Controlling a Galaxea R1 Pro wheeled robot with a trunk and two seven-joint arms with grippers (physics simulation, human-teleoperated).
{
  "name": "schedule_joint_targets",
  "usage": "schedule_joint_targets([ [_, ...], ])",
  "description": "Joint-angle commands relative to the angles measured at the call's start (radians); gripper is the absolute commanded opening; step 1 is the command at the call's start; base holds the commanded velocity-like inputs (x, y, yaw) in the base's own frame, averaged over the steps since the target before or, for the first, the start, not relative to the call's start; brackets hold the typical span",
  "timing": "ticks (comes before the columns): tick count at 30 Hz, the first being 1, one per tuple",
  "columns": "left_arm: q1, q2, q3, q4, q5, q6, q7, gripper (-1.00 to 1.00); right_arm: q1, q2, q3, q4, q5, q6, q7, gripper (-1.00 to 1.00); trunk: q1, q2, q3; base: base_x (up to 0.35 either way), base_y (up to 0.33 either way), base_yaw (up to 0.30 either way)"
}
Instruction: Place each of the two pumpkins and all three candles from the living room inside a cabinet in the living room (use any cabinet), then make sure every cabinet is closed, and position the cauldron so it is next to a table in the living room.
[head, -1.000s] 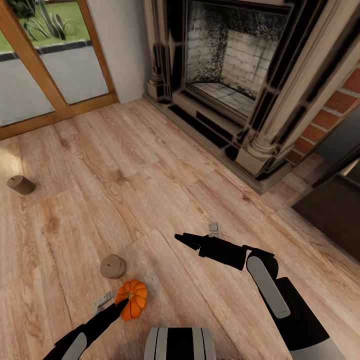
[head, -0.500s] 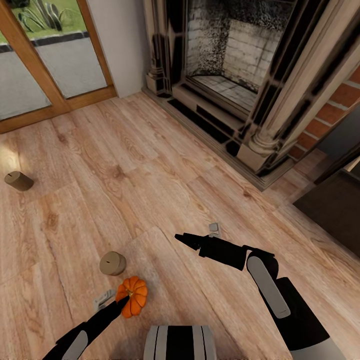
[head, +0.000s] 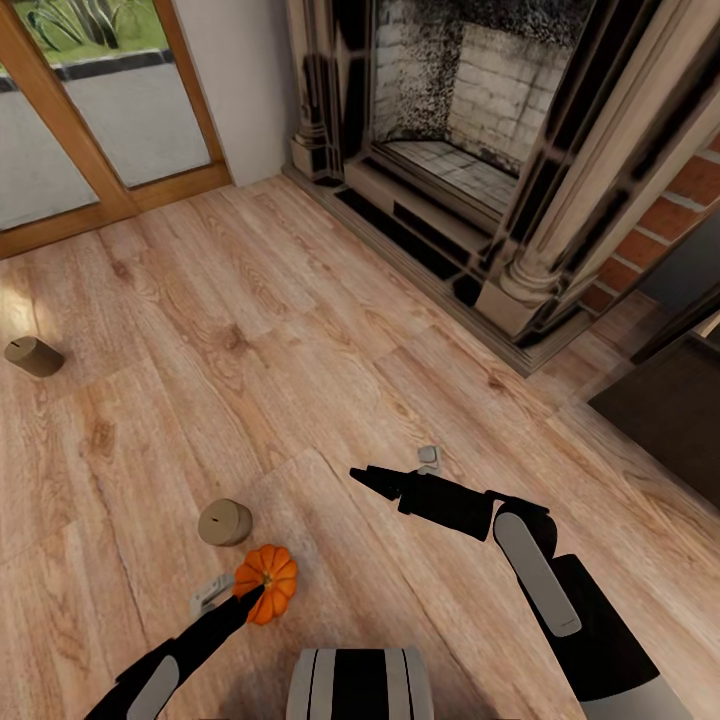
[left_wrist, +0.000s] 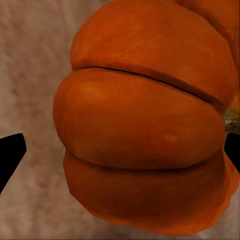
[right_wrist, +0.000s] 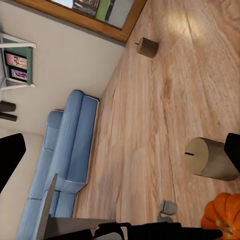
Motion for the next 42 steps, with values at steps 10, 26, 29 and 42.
schedule_joint_targets([
  [10, 0.001, 0.001, 0.005, -0.003, -0.002, 0.009, 0.018, 1.00, -0.001, -0.001, 0.000, -0.001, -0.005, 0.005, -0.001, 1.00, 0.000, 0.000, -0.001, 0.000, 0.000, 0.000],
  [26, 0.001, 0.002, 0.005, -0.003, -0.002, 0.010, 0.019, -1.00, -0.001, -0.001, 0.000, -0.001, -0.005, 0.005, -0.001, 1.00, 0.000, 0.000, -0.001, 0.000, 0.000, 0.000],
  [29, 0.001, 0.002, 0.005, -0.003, -0.002, 0.010, 0.019, -1.00, -0.001, -0.001, 0.000, -0.001, -0.005, 0.005, -0.001, 1.00, 0.000, 0.000, -0.001, 0.000, 0.000, 0.000],
  [42, 0.001, 0.007, 0.006, -0.004, -0.002, 0.010, 0.019, -1.00, -0.001, -0.001, 0.000, 0.002, -0.006, 0.005, -0.001, 1.00, 0.000, 0.000, -0.001, 0.000, 0.000, 0.000],
])
